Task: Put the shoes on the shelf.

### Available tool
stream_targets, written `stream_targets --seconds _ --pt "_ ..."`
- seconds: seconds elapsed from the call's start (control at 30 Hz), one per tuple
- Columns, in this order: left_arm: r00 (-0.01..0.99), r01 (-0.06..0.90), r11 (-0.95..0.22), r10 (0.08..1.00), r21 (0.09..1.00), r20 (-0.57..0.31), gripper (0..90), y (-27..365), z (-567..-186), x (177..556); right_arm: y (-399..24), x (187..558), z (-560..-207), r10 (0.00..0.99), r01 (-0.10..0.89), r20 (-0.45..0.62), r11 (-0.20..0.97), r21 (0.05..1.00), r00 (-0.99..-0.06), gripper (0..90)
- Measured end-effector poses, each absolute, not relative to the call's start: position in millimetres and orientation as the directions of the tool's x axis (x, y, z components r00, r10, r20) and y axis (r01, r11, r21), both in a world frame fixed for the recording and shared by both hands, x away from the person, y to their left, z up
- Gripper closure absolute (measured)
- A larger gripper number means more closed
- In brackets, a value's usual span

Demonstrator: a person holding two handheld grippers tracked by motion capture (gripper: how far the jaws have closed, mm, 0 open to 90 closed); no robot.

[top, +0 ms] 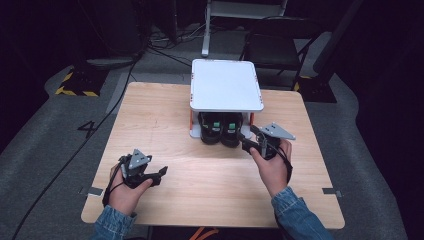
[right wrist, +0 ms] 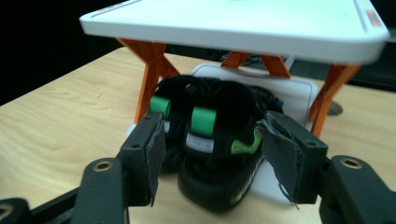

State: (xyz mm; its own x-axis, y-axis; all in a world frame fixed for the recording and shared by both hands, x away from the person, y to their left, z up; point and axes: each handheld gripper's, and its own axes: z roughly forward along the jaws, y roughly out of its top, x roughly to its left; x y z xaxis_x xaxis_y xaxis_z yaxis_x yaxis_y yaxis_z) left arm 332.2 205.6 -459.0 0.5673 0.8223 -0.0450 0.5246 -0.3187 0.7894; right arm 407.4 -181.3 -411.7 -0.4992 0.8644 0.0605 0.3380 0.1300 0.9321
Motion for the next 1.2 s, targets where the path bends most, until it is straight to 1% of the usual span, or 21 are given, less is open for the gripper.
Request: stream_targets --seconds 0.13,0.37,0.43,0.47,0.5,0.6,0.63,0.67,0.8,0.83,0.87,0.9,0.97,1.03,1.1,1.13,1.2 --pt "0.605 0.513 -0.344 0.795 0.787 -0.046 30.2 186.7 -454.1 341.3 -190.7 393.0 -425.2 0.856 0.393 0.087 0.142 0.909 -0.510 39.4" --pt "0.618 0.520 -0.359 0.785 0.775 -0.052 31.7 161.8 -457.7 360.6 -192.4 391.7 -444.2 0.855 0.425 0.072 0.180 0.887 -0.514 39.4" --pt "0.606 0.527 -0.333 0.792 0.782 -0.072 32.4 149.9 -462.1 371.7 -192.5 397.1 -453.7 0.859 0.445 0.082 0.178 0.878 -0.505 39.4" --pt "0.606 0.527 -0.333 0.792 0.782 -0.072 32.1 149.9 -462.1 371.7 -192.3 399.5 -456.6 0.861 0.449 0.081 0.179 0.875 -0.503 39.4" --pt "0.589 0.523 -0.308 0.804 0.795 -0.076 31.4 141.5 -465.3 379.3 -191.4 401.8 -459.7 0.860 0.453 0.086 0.176 0.874 -0.502 39.3" --pt "0.589 0.527 -0.286 0.802 0.800 -0.101 30.3 131.4 -469.0 386.5 -189.2 406.9 -465.6 0.863 0.459 0.082 0.183 0.869 -0.498 38.5" --pt "0.589 0.539 -0.274 0.799 0.796 -0.123 29.7 121.0 -473.6 394.2 -186.2 412.7 -471.5 0.865 0.461 0.076 0.188 0.867 -0.496 37.8" --pt "0.589 0.539 -0.274 0.799 0.796 -0.123 29.5 121.0 -473.6 394.2 -186.2 412.7 -471.5 0.865 0.461 0.076 0.188 0.867 -0.496 37.8" --pt "0.599 0.536 -0.309 0.795 0.786 -0.095 29.1 98.4 -480.5 412.2 -174.3 426.4 -482.1 0.861 0.471 0.077 0.198 0.860 -0.503 36.8" --pt "0.597 0.530 -0.302 0.797 0.792 -0.095 29.3 90.8 -482.8 419.9 -172.7 428.2 -483.3 0.861 0.472 0.077 0.200 0.859 -0.503 35.2" --pt "0.597 0.530 -0.302 0.797 0.792 -0.095 29.6 90.8 -482.8 419.9 -172.7 428.2 -483.3 0.861 0.472 0.077 0.200 0.859 -0.503 35.2" --pt "0.595 0.534 -0.302 0.798 0.790 -0.097 29.3 82.4 -487.2 428.3 -168.9 433.4 -486.4 0.865 0.480 0.063 0.214 0.850 -0.498 32.5" --pt "0.605 0.528 -0.323 0.792 0.785 -0.081 28.6 77.1 -489.9 434.9 -167.9 435.0 -487.1 0.862 0.477 0.059 0.220 0.851 -0.503 32.5" --pt "0.601 0.523 -0.325 0.796 0.788 -0.070 27.8 72.4 -492.3 443.1 -164.8 440.8 -489.3 0.846 0.435 0.016 0.258 0.863 -0.533 31.7" --pt "0.591 0.534 -0.312 0.802 0.786 -0.084 27.4 70.1 -495.9 450.3 -163.8 445.9 -491.6 0.843 0.428 -0.002 0.276 0.861 -0.538 31.4" --pt "0.591 0.535 -0.319 0.803 0.782 -0.077 26.4 69.0 -497.4 452.9 -163.7 447.7 -492.7 0.843 0.431 -0.002 0.276 0.859 -0.538 31.5" --pt "0.593 0.540 -0.329 0.802 0.775 -0.072 26.7 66.2 -500.1 459.2 -163.2 453.0 -495.5 0.837 0.437 0.013 0.273 0.857 -0.547 27.6"
